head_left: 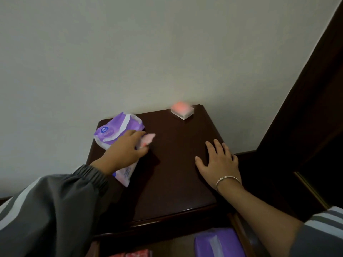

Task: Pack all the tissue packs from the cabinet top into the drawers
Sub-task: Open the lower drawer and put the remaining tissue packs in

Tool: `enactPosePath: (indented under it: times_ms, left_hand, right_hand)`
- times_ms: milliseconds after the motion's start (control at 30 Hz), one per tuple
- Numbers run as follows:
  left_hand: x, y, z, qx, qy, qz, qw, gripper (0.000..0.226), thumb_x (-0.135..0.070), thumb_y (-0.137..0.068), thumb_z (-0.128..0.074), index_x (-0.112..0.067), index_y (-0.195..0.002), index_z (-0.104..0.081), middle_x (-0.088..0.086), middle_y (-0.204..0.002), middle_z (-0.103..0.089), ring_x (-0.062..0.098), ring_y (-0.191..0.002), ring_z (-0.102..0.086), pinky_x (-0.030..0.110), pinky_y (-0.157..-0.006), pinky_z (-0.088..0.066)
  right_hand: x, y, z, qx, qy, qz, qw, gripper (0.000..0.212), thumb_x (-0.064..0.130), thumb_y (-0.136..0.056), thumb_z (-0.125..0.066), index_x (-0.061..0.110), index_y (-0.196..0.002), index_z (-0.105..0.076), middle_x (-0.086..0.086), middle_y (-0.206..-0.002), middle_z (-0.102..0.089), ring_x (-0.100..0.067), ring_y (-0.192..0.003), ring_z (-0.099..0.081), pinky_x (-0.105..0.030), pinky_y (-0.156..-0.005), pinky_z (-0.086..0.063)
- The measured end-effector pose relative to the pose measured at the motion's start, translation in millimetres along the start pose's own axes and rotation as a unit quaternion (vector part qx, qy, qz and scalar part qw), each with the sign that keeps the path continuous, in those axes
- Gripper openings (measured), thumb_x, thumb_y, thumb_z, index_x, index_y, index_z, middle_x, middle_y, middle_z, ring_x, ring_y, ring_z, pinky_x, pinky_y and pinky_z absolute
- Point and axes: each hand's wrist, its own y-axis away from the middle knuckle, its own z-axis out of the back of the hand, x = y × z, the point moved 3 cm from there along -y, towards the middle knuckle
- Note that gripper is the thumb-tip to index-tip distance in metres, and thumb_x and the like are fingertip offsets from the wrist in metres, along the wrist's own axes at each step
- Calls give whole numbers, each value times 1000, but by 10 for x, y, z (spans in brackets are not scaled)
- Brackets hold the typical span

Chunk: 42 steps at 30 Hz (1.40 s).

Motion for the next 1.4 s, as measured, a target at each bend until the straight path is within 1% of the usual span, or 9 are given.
enactPosePath:
  times_ms: [133,233,400,533,700,833,967,1200,1400]
  left_hand:
    - [293,314,101,-188,-15,68,980,54,-44,-82,-62,-17,-128,-55,10,-129,-51,31,-107,-56,39,-85,-47]
    - [394,533,-54,-200,-90,112,969,66,-56,-71,-51,-16,-123,-60,16,-126,-51,40,-100,-55,46,-82,-46]
    - [454,603,-246,-248,-118,147,950,69,-57,-70,-53,-23,-130,-51,15,-147,-33,40,-125,-38,55,-94,-34]
    - [597,522,-331,-177,-81,163,967,87,-68,-71,-41,-28,-146,-25,8,-158,-15,35,-142,-16,59,-108,-27]
    - [631,503,-306,-164,-41,147,975,84,-64,-74,-48,-24,-145,-28,8,-146,-35,35,-127,-42,52,-103,-36]
    - [589,537,-287,-207,-42,141,967,80,-60,-68,-46,-20,-137,-40,10,-128,-48,36,-110,-51,45,-94,-43]
    - [583,551,-288,-223,-53,143,963,77,-58,-67,-47,-17,-132,-45,14,-123,-48,37,-105,-50,44,-89,-43]
    - [498,602,-293,-206,-50,186,959,61,-47,-74,-60,-5,-117,-51,23,-120,-46,41,-106,-45,45,-90,-39]
    - [352,883,-283,-191,-13,199,961,55,-43,-72,-66,-3,-106,-53,26,-115,-47,47,-107,-44,47,-89,-41]
  right_hand:
    - [-11,-5,4,11,1,0,1000,70,65,-86,-29,31,-146,-22,1,-158,-17,-24,-146,-12,-52,-113,-20]
    - [1,14,72,-2,-14,-4,1000,66,63,-86,-36,31,-144,-28,2,-156,-21,-22,-146,-11,-54,-114,-16]
    - [57,11,203,-62,-46,45,996,59,51,-85,-51,29,-138,-39,2,-151,-31,-22,-143,-19,-52,-114,-19]
    - [403,-515,324,-114,-41,123,985,62,42,-83,-57,20,-139,-40,-5,-148,-36,-27,-138,-30,-46,-109,-28]
    - [741,-1295,164,-10,38,131,991,82,51,-83,-59,25,-149,-18,-4,-157,-17,-30,-143,-17,-48,-112,-24]
    - [789,-1448,-50,27,18,120,992,71,50,-89,-50,25,-148,-20,-1,-156,-20,-30,-142,-20,-51,-112,-27]
    - [820,-1303,79,-35,81,157,984,61,47,-86,-55,18,-138,-39,-11,-136,-43,-37,-124,-39,-47,-102,-34]
    - [642,-611,300,-19,31,168,985,52,33,-85,-64,8,-126,-45,-19,-125,-40,-41,-103,-51,-41,-87,-45]
    - [447,77,394,-26,6,145,989,34,22,-82,-62,8,-112,-51,-17,-116,-44,-38,-95,-51,-33,-75,-38]
